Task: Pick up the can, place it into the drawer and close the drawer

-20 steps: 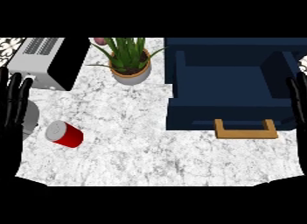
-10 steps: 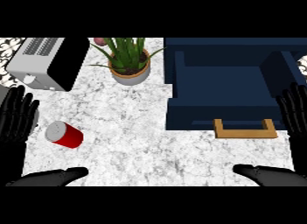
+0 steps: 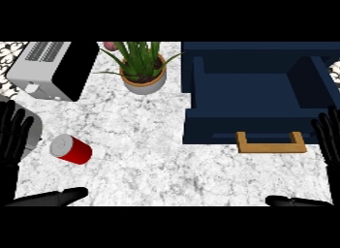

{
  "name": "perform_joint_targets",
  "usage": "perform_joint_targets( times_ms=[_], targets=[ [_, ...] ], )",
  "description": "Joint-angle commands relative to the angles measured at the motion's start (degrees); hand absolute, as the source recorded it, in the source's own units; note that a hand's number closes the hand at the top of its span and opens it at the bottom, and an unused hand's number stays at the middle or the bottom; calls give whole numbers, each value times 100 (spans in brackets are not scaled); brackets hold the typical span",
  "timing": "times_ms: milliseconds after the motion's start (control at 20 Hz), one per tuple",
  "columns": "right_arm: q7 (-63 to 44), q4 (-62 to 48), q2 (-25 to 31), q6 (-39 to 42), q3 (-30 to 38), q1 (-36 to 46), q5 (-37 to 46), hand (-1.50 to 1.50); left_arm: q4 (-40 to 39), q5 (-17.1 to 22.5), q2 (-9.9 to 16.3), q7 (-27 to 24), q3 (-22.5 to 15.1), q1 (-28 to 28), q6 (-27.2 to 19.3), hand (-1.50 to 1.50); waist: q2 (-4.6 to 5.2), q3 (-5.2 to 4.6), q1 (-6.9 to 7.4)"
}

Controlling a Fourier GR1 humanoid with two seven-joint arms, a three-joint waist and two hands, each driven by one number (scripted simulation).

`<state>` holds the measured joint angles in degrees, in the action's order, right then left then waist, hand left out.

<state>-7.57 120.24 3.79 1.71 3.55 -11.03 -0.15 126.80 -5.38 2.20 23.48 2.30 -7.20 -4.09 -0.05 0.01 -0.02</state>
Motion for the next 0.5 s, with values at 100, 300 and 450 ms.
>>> perform_joint_targets(
  times_ms=[100, 300, 450],
  targets=[
    [130, 199, 107, 310, 326, -380, -325, -150, -290, -160, -136, -43, 26, 44, -160, -150, -1, 0, -14],
    [648, 76, -24, 512, 292, -759, -278, -150, -725, 258, -3, -552, 443, -20, 97, -150, -1, -1, -14],
    [198, -47, 148, 433, 578, -238, -463, -150, -1506, 298, 75, -968, 638, 249, 130, -150, 7, -3, -15]
  ],
)
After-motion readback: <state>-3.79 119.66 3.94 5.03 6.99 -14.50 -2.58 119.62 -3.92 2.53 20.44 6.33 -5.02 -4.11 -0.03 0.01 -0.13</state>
